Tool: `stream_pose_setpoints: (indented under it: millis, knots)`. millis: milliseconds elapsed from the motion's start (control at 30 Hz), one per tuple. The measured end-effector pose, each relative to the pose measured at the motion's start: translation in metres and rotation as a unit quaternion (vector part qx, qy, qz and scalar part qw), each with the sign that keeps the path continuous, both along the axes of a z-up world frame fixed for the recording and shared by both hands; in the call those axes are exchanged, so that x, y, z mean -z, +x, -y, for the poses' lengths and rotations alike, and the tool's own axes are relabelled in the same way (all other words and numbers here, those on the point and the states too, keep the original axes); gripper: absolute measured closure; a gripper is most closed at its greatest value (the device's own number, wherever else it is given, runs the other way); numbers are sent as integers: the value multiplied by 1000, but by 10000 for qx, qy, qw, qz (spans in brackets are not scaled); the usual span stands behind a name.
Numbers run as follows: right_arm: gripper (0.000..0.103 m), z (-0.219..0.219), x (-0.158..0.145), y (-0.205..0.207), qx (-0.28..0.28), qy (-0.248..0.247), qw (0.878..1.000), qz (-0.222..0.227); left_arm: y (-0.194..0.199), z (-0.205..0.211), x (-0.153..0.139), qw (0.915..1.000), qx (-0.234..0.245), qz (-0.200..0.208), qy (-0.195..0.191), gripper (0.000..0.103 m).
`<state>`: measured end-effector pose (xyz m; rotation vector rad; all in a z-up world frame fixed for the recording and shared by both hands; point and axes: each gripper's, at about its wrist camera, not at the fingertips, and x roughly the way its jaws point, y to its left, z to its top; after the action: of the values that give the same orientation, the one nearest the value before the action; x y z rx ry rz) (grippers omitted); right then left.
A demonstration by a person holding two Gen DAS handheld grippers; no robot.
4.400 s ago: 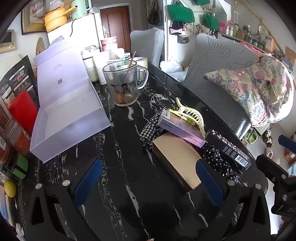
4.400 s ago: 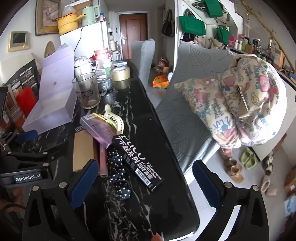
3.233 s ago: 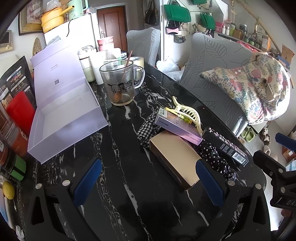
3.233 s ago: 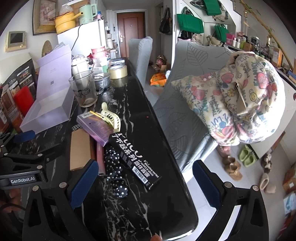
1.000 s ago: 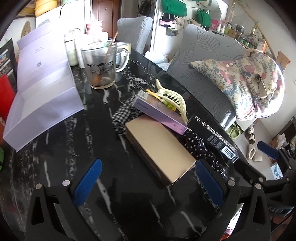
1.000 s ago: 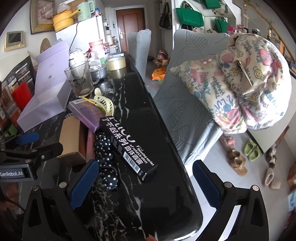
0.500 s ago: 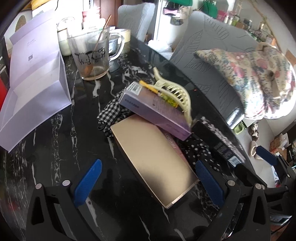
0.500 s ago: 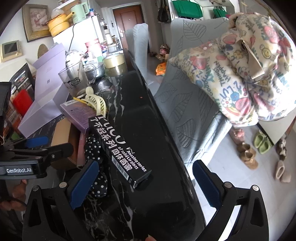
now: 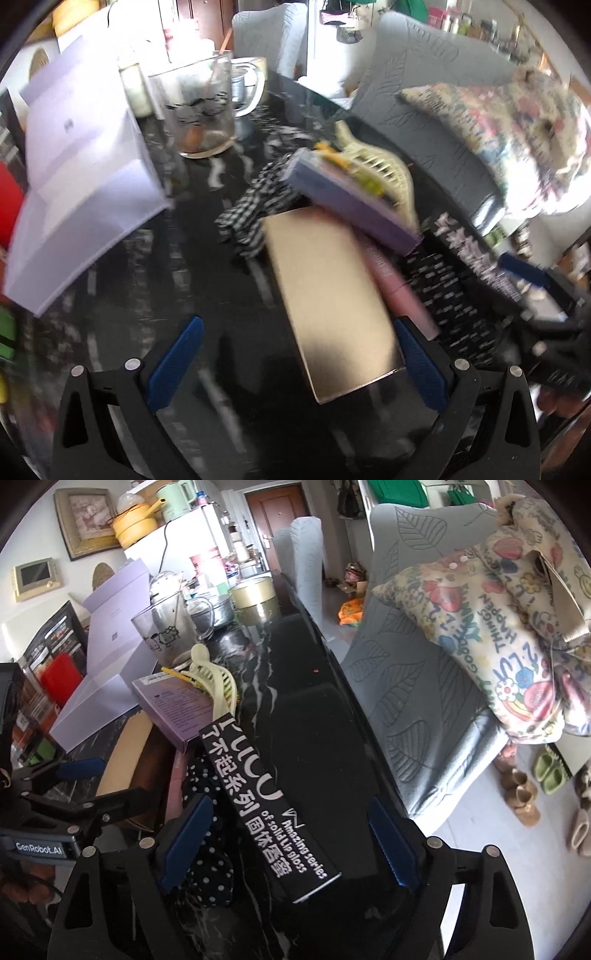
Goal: Organize rigid objects
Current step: 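Grasp the gold box with the left tool while the right tool grasps the black lip-gloss box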
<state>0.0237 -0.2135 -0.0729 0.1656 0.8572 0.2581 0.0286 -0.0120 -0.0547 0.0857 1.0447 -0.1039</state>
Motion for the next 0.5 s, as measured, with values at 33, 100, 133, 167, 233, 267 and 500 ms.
stream_pose_setpoints:
  millis: [33, 100, 133, 167, 233, 267, 500]
  knots:
    - [18, -1, 0, 0, -15, 16, 10000, -2, -1, -4, 2, 10000, -14, -33, 54, 0]
    - [21, -3, -1, 1, -65, 54, 10000, -15, -1, -12, 7, 9998, -28, -176, -28, 0]
    - [22, -3, -1, 2, -82, 37, 10000, -20, -2, -16, 9, 9997, -34, -225, -107, 0]
    - [24, -4, -1, 2, -105, 16, 9999, -22, -1, -19, 11, 9994, -46, -272, -217, 0]
    - [26, -6, -1, 2, -140, -32, 9999, -18, -1, -24, 12, 9987, -63, -288, -416, 0]
    - [28, -7, 0, 2, -153, -29, 9999, -22, -1, -25, 10, 9982, -46, -254, -544, 0]
    - [41, -7, -2, 3, -162, -86, 9998, -14, 4, -17, 0, 9959, 183, -96, -883, 0]
